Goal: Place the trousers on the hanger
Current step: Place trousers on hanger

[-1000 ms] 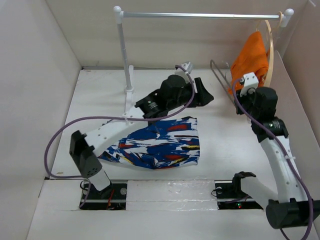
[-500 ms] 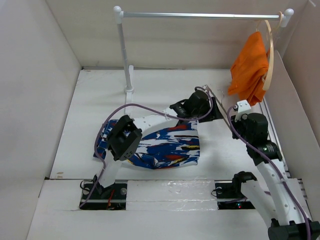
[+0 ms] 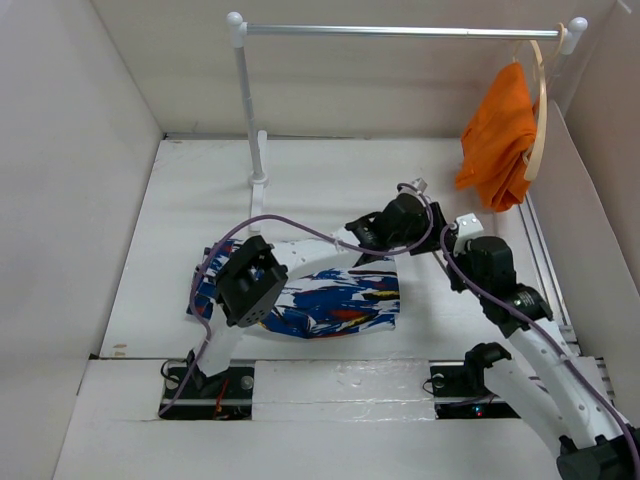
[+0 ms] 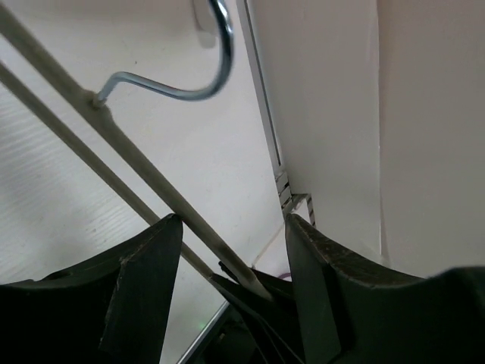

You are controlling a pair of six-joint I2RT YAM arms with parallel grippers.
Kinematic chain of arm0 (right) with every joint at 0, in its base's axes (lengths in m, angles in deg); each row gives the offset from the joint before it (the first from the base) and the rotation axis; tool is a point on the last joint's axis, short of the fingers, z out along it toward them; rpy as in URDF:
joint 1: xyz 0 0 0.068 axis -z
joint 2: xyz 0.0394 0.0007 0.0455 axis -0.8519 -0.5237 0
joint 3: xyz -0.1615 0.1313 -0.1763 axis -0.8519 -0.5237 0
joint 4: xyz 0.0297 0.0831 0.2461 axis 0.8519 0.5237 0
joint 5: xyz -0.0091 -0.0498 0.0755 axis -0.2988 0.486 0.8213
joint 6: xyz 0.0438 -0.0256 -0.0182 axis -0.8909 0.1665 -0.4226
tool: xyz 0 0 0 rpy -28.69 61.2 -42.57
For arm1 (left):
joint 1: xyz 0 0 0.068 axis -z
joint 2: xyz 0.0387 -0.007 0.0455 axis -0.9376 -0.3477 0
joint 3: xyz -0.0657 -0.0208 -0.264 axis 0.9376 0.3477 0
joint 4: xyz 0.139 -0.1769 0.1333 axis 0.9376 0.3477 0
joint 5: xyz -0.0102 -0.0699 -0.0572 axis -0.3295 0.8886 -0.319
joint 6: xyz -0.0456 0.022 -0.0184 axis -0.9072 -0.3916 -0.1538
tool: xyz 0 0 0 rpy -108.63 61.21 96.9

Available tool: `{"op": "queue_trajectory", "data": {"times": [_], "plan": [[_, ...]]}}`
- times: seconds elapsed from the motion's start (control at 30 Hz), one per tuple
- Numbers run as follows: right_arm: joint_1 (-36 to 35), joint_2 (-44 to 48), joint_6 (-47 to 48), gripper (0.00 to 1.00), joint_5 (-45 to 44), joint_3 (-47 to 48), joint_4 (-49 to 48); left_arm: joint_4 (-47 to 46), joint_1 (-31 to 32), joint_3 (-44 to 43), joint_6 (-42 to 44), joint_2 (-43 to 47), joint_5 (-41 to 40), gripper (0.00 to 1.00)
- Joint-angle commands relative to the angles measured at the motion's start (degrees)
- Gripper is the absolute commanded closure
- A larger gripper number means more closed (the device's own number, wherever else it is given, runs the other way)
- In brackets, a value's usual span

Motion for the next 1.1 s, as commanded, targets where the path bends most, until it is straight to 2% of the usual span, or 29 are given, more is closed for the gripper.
{"op": "queue_trajectory", "data": {"times": [0.0,0.27,0.37,0.4,0.43,0.47,0.5,0.53,0.6,0.63,0.73,0.87,0.9,0.93,0.97,1.0,1.03,1.07], "plan": [[-1.94,0.74,-3.11,1.0,-4.19,-0.66,-1.82,0.09,0.06,-4.56,-0.49,-1.31,-1.53,0.48],[-8.19,-0.32,-8.38,1.0,-10.0,-1.27,0.56,3.69,0.06,-5.09,-0.85,-4.39,0.93,0.62],[-8.81,-0.76,-8.91,1.0,-10.26,-1.36,0.82,4.31,0.06,-3.51,-0.76,-4.13,0.49,0.82],[-9.42,-0.94,-9.43,1.0,-10.26,-1.27,1.52,4.31,0.06,-3.34,-0.67,-4.13,0.58,0.92],[-10.2,-1.2,-9.78,0.94,-10.43,-1.1,2.05,4.48,0.06,-3.07,-0.76,-4.04,0.76,0.99],[-10.82,-1.38,-10.14,0.87,-10.26,-0.66,3.18,4.49,0.06,-2.81,-0.93,-3.87,0.84,1.0],[-11.44,-1.2,-11.01,0.8,-10.09,-0.14,4.15,3.88,0.06,-2.2,-1.11,-3.69,1.02,1.0],[-11.97,-1.11,-11.28,0.65,-9.91,0.57,4.86,2.91,0.06,-0.02,-1.63,-2.65,1.72,1.0],[-12.59,0.02,-11.37,0.51,-9.47,2.06,6.97,-0.68,0.06,3.06,-2.69,-1.15,2.42,1.0],[-12.59,0.55,-11.37,0.4,-8.69,2.41,7.24,-2.53,0.06,6.82,-3.04,0.51,3.12,1.0],[-12.59,1.7,-10.14,0.31,-4.99,4.61,8.29,-6.93,0.06,12.81,-5.15,3.24,3.57,1.0],[-12.06,1.35,-8.21,0.3,-0.43,7.6,10.49,-10.44,0.58,18.36,-6.47,6.23,3.66,1.0],[-11.45,1.26,-7.77,0.3,0.37,7.95,10.49,-10.72,0.59,19.51,-6.73,6.85,3.57,1.0],[-10.75,1.26,-7.16,0.61,2.72,7.17,8.92,-11.59,1.37,23.69,-6.56,10.6,0.61,1.0],[-10.74,1.26,-7.15,0.62,3.62,7.16,7.78,-11.6,1.38,23.74,-6.56,10.64,0.58,1.0],[-10.13,1.17,-6.63,0.76,4.93,6.29,6.46,-12.64,2.16,24.95,-6.38,11.59,-0.29,1.0],[-9.34,1.0,-6.28,0.97,5.73,5.33,4.97,-13.0,3.04,26.1,-6.82,13.26,-2.47,1.0],[-9.33,0.21,-6.19,1.0,10.26,3.4,1.56,-13.27,3.05,28.37,-7.26,13.97,-3.28,1.0]]}}
